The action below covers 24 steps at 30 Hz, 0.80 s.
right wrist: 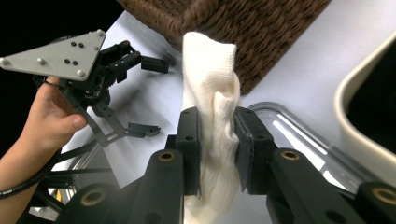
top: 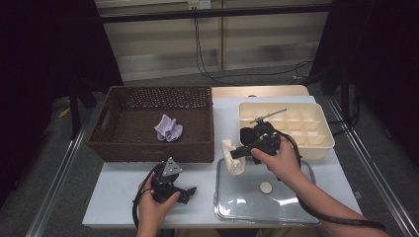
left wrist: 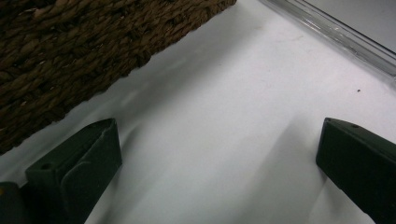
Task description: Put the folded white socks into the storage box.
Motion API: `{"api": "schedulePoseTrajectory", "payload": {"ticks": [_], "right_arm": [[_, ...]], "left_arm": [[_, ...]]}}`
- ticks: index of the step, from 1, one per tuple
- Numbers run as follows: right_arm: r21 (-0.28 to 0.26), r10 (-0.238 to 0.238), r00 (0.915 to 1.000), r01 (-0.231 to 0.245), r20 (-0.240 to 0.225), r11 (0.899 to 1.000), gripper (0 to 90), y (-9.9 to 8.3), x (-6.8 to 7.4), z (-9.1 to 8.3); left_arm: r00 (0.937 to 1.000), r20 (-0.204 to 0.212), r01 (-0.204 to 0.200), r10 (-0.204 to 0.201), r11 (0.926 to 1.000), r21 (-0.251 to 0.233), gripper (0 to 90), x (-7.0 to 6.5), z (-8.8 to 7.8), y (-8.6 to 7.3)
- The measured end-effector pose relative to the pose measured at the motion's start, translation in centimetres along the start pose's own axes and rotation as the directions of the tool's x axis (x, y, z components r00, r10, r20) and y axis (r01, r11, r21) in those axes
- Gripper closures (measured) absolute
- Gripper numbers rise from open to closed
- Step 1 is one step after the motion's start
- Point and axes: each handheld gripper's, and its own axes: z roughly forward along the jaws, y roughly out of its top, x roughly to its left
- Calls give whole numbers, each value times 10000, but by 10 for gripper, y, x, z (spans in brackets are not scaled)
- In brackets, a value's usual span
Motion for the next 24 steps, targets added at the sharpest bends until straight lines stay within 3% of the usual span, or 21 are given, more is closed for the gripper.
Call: {"api": "schedulePoseTrajectory", "payload": {"ticks": [10,24], "right_arm": [[-179,153,9998,-151,110,9997,734,15,-10,-22],[-538,424,9971,-390,630,9978,734,36,-29,-53]], "left_arm": [[10000,20,22,-22,10000,-9,0,0,0,0],[10000,24,36,-36,10000,-10,0,0,0,0]]}}
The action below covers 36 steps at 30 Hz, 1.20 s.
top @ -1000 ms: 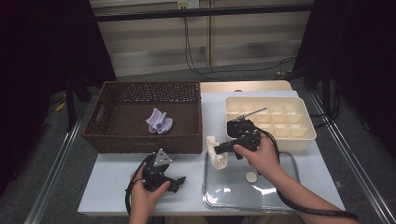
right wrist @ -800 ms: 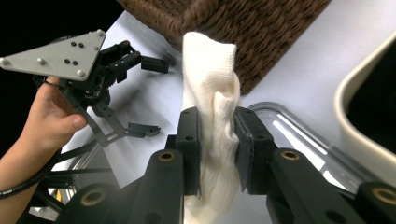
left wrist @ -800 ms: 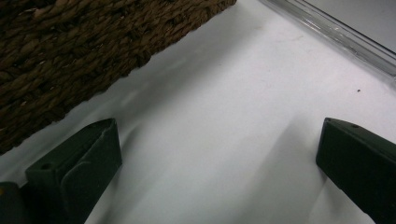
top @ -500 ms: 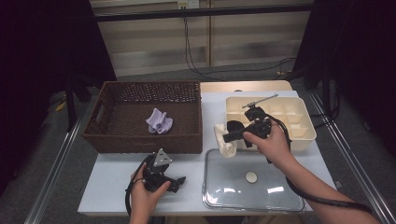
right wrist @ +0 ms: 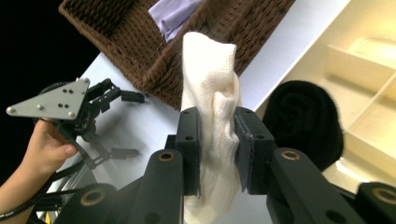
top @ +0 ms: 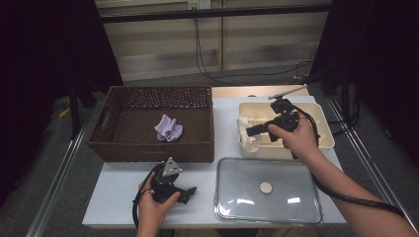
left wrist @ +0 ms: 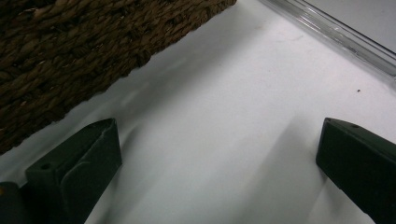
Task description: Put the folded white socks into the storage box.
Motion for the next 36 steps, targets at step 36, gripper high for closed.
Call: {"api": "schedulePoseTrajectory", "payload": {"ticks": [36], "right_arm": [[188,1059,9838,-1097,1449,9938,731,-13,-87,-3]], "left_arm": [[10000,27,4,-4,10000,-15,0,0,0,0]]}}
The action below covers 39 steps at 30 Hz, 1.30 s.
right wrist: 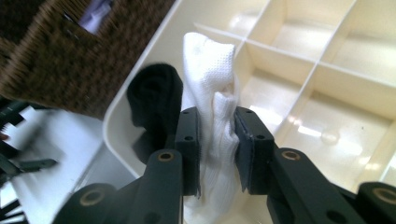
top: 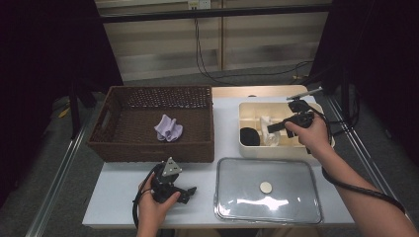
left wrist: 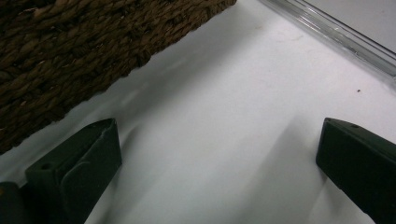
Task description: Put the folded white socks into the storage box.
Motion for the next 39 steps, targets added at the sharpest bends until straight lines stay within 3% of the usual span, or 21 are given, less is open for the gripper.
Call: {"api": "schedulePoseTrajectory", "payload": {"ticks": [4,11,15,18,19,21,27,35,39], "right_arm": [[220,33,10000,-33,-9,9998,731,-5,-3,8],[645,-612,9970,581,476,9962,731,-12,4,23],[736,-546,9968,502,592,9960,728,-15,5,26],[1041,-749,9945,670,738,9923,733,-17,6,31],[1226,-716,9956,639,599,9904,735,-20,7,35],[1138,-1004,9919,912,782,9893,734,-22,9,39],[1048,-1074,9913,991,766,9895,694,-22,10,37],[1199,-1650,9781,1500,1266,9814,596,-13,16,25],[1244,-1672,9769,1509,1330,9807,613,-6,18,13]], "left_arm": [[10000,-1,3,-3,10000,-4,0,0,0,0],[10000,-17,-17,17,10000,-8,0,0,0,0],[10000,-29,-16,16,10000,-4,0,0,0,0],[10000,-33,-12,12,10000,15,0,0,0,0],[10000,-29,-16,16,10000,-5,0,0,0,0],[10000,-29,-18,18,10000,-3,0,0,0,0],[10000,1,-12,12,10000,-34,0,0,0,0],[10000,-10,-4,4,10000,2,0,0,0,0],[10000,0,5,-5,10000,-6,0,0,0,0]]}}
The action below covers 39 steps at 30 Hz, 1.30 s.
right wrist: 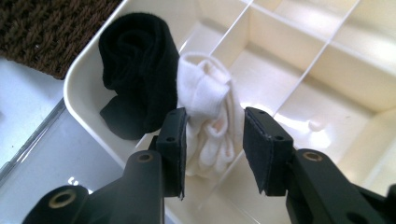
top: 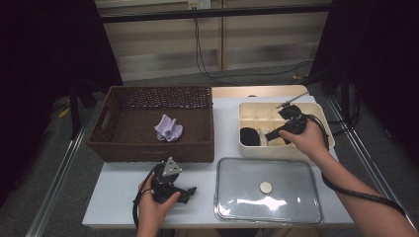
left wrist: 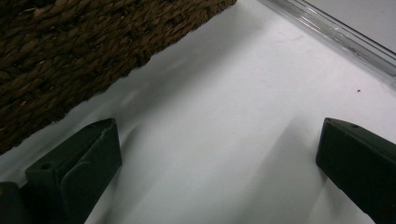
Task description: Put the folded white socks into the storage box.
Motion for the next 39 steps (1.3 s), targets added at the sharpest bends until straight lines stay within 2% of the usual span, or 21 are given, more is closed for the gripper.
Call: {"api": "schedulePoseTrajectory", "payload": {"ticks": [4,8,14,28,31,39], "right_arm": [[232,-207,9997,204,120,9995,685,10,1,-12],[427,-336,9992,327,219,9986,707,21,5,-20],[807,-462,9983,432,356,9958,773,33,10,-23],[1270,-558,9979,513,321,9906,787,53,20,-5],[1523,-651,9971,585,387,9866,784,50,18,4],[1674,-575,9983,556,64,9843,835,35,11,18]], "left_arm": [[10000,-4,-9,9,10000,14,0,0,0,0],[10000,-6,-6,6,10000,10,0,0,0,0],[10000,-64,-36,36,10000,42,0,0,0,0],[10000,-51,9,-9,10000,10,0,0,0,0],[10000,-55,-43,43,10000,52,0,0,0,0],[10000,-56,-43,43,10000,54,0,0,0,0]]}}
